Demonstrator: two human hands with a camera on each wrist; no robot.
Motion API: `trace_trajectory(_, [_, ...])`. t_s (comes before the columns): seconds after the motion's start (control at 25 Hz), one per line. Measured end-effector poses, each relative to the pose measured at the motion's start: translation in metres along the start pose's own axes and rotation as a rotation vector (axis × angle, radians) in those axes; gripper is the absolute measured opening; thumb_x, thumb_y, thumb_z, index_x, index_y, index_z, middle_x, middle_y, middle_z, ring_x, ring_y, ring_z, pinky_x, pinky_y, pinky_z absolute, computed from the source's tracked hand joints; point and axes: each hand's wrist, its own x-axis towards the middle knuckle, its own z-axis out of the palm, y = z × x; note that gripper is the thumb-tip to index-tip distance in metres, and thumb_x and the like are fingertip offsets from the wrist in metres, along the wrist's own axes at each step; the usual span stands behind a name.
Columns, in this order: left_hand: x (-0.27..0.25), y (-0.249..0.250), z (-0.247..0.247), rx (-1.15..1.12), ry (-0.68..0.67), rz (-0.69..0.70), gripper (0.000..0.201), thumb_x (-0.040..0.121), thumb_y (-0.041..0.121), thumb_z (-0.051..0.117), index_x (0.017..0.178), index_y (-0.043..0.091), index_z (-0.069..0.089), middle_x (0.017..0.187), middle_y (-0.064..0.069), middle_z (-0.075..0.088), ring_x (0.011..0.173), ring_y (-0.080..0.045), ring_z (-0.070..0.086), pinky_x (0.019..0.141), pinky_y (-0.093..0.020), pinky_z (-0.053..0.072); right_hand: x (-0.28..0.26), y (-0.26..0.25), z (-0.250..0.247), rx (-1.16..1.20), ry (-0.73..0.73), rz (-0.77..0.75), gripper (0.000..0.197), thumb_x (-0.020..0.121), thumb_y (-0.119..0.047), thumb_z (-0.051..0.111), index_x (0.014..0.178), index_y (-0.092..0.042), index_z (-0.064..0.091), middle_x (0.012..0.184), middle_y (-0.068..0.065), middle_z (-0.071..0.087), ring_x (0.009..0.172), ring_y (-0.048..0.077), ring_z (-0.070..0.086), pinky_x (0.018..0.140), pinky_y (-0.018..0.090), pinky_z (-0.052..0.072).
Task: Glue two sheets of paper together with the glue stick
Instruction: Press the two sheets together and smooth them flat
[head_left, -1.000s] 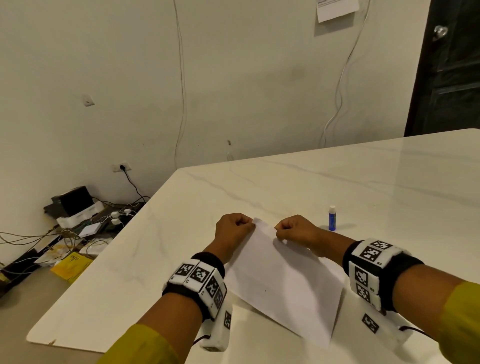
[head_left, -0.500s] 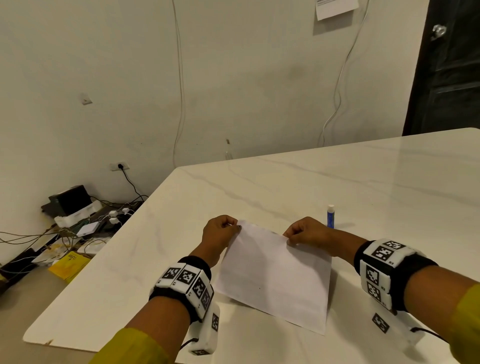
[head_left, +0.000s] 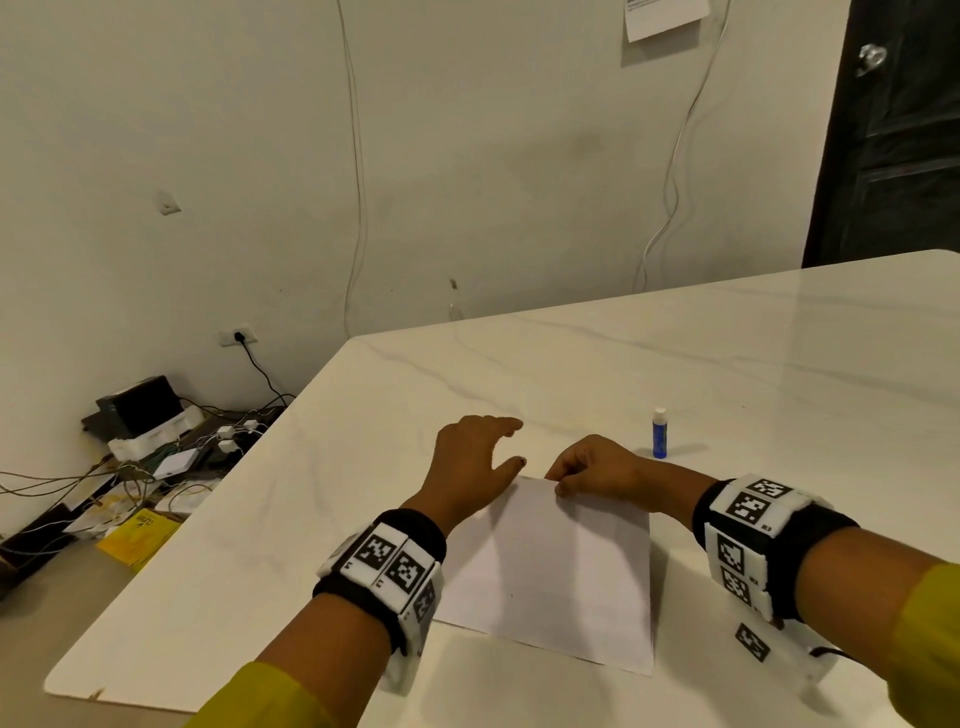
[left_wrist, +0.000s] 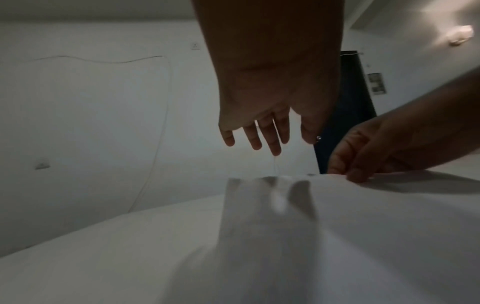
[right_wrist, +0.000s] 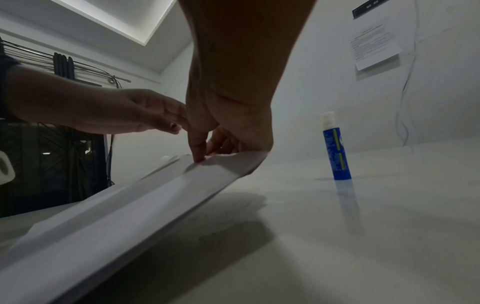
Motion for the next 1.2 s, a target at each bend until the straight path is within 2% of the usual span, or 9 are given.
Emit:
trace_trajectory(0.08, [0.004, 0.007, 0.007, 0.115, -0.147, 0.006, 0.041, 0.092, 0.034, 0.053, 0.13, 0.023, 0.052, 0.125, 0.004, 0.062, 0.123, -0.017, 0.049, 0.112, -0.034, 0.023, 0.001, -0.003, 0.002, 0.018, -0.002, -0.016, 0.021, 0.083, -0.002, 0.062, 0.101, -0.006, 0.072, 0.077, -0.001, 0.066, 0.07, 0.009, 0.056, 0.07, 0.018, 0.046])
trace_trajectory(0.16, [0.006, 0.008, 0.013, 0.106, -0.218, -0.055, 0.031, 0.092, 0.031, 0.052, 0.121, 0.021, 0.059, 0.119, 0.003, 0.066, 0.118, -0.017, 0.053, 0.115, -0.038, 0.02, 0.001, -0.005, 0.003, 0.053, 0.011, -0.018, 0.017, 0.082, -0.001, 0.064, 0.091, -0.015, 0.068, 0.068, -0.002, 0.062, 0.064, 0.009, 0.054, 0.065, 0.018, 0.044])
trace_trajectory(0.24, [0.003, 0.006, 0.015, 0.044, -0.212, -0.087, 0.023, 0.09, 0.024, 0.055, 0.108, 0.016, 0.067, 0.112, -0.001, 0.069, 0.11, -0.02, 0.058, 0.108, -0.036, 0.032, 0.0, -0.005, 0.0, 0.077, 0.025, -0.002, 0.018, 0.081, -0.002, 0.065, 0.084, -0.019, 0.062, 0.068, -0.001, 0.062, 0.064, 0.011, 0.055, 0.063, 0.019, 0.044])
trace_trajectory(0.32, [0.001, -0.001, 0.013, -0.103, -0.174, -0.152, 0.017, 0.088, 0.016, 0.058, 0.098, 0.011, 0.07, 0.106, -0.005, 0.071, 0.104, -0.023, 0.061, 0.097, -0.036, 0.043, -0.001, -0.001, -0.005, 0.086, 0.031, 0.017, 0.014, 0.081, -0.002, 0.065, 0.086, -0.015, 0.064, 0.07, 0.0, 0.062, 0.067, 0.012, 0.056, 0.061, 0.019, 0.045])
trace_trajectory(0.4, [0.001, -0.01, 0.009, -0.2, -0.158, -0.222, 0.014, 0.087, 0.013, 0.059, 0.094, 0.009, 0.071, 0.105, -0.007, 0.071, 0.104, -0.025, 0.062, 0.096, -0.04, 0.046, -0.001, 0.004, -0.012, 0.118, 0.04, 0.041, 0.011, 0.083, -0.002, 0.063, 0.091, -0.008, 0.069, 0.079, 0.001, 0.064, 0.075, 0.015, 0.059, 0.063, 0.02, 0.048])
trace_trajectory(0.52, [-0.001, -0.019, 0.005, -0.176, -0.164, -0.28, 0.015, 0.089, 0.017, 0.058, 0.096, 0.012, 0.07, 0.109, -0.003, 0.07, 0.108, -0.022, 0.06, 0.101, -0.041, 0.042, -0.002, 0.01, -0.018, 0.185, 0.062, 0.082, 0.018, 0.086, -0.002, 0.06, 0.102, 0.002, 0.067, 0.085, 0.003, 0.064, 0.077, 0.016, 0.059, 0.061, 0.023, 0.048])
trace_trajectory(0.76, [-0.003, -0.028, 0.007, -0.244, -0.137, -0.361, 0.013, 0.091, 0.017, 0.055, 0.093, 0.014, 0.067, 0.111, -0.005, 0.067, 0.109, -0.026, 0.057, 0.101, -0.043, 0.041, -0.002, 0.012, -0.015, 0.348, 0.075, 0.131, 0.024, 0.088, 0.002, 0.05, 0.106, -0.01, 0.061, 0.079, 0.004, 0.054, 0.067, 0.014, 0.055, 0.059, 0.022, 0.051])
trace_trajectory(0.96, [-0.004, -0.033, 0.01, -0.258, -0.13, -0.39, 0.01, 0.091, 0.018, 0.055, 0.091, 0.018, 0.065, 0.112, -0.003, 0.066, 0.11, -0.024, 0.057, 0.102, -0.044, 0.04, -0.002, 0.016, -0.014, 0.426, 0.086, 0.179, 0.039, 0.085, 0.009, 0.051, 0.12, -0.008, 0.053, 0.073, 0.004, 0.051, 0.067, 0.016, 0.056, 0.061, 0.026, 0.052])
trace_trajectory(1.2, [-0.008, -0.029, 0.014, -0.379, -0.069, -0.385, 0.028, 0.091, 0.011, 0.051, 0.115, 0.019, 0.06, 0.117, -0.002, 0.06, 0.115, -0.025, 0.054, 0.106, -0.047, 0.036, 0.005, 0.02, -0.013, 0.372, 0.158, 0.22, 0.046, 0.083, 0.013, 0.051, 0.126, -0.003, 0.048, 0.075, 0.005, 0.049, 0.066, 0.016, 0.052, 0.061, 0.026, 0.049])
